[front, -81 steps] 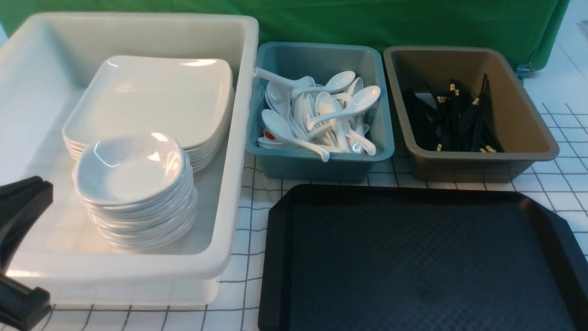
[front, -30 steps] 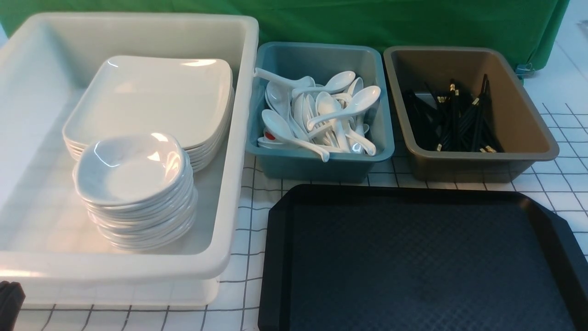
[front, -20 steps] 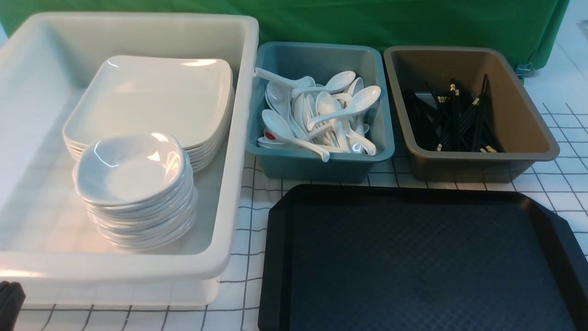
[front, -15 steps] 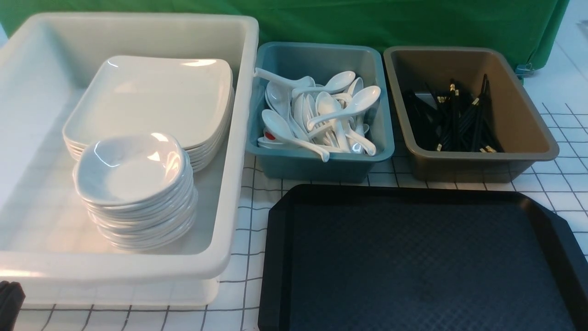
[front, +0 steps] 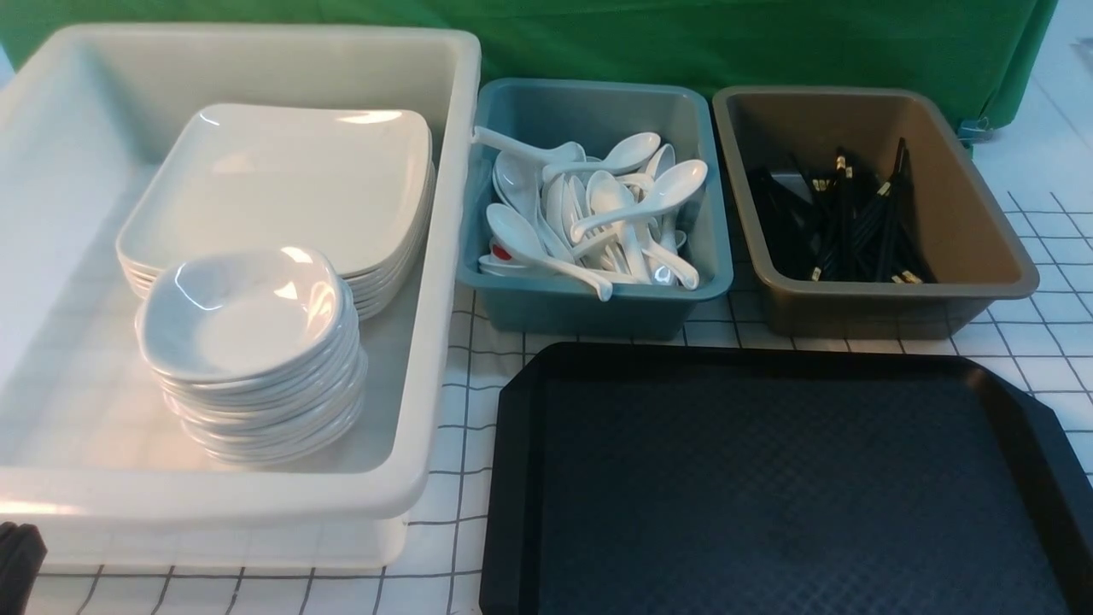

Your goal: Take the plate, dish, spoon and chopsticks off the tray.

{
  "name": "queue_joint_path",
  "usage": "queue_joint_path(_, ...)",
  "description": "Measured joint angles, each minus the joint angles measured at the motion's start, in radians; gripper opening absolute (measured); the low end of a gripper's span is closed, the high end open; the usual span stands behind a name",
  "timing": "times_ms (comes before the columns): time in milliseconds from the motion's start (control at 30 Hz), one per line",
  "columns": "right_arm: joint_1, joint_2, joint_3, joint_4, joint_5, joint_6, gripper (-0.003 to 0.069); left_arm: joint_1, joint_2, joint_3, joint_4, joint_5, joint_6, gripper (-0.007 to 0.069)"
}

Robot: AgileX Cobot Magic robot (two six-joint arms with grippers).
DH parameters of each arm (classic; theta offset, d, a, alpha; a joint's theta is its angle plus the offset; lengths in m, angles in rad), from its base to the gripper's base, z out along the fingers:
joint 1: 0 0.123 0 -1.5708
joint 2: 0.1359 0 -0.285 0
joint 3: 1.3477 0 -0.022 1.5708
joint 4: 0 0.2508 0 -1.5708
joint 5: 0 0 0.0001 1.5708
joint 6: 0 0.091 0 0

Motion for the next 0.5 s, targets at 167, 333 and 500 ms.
queue_joint_path(167,-0.178,-0.019,0.053,0.000,0.218,-0.016,0.0240,0.000,0.000,0.000,0.000,-0.002,0.000,0.0004)
queue_joint_path(333,-0.219,-0.019,0.058,-0.001,0.276,-0.022,0.0240,0.000,0.000,0.000,0.000,-0.001,0.000,0.0004)
queue_joint_path(500,-0.220,-0.019,0.058,-0.001,0.278,-0.009,0.0240,0.000,0.000,0.000,0.000,-0.001,0.000,0.0004)
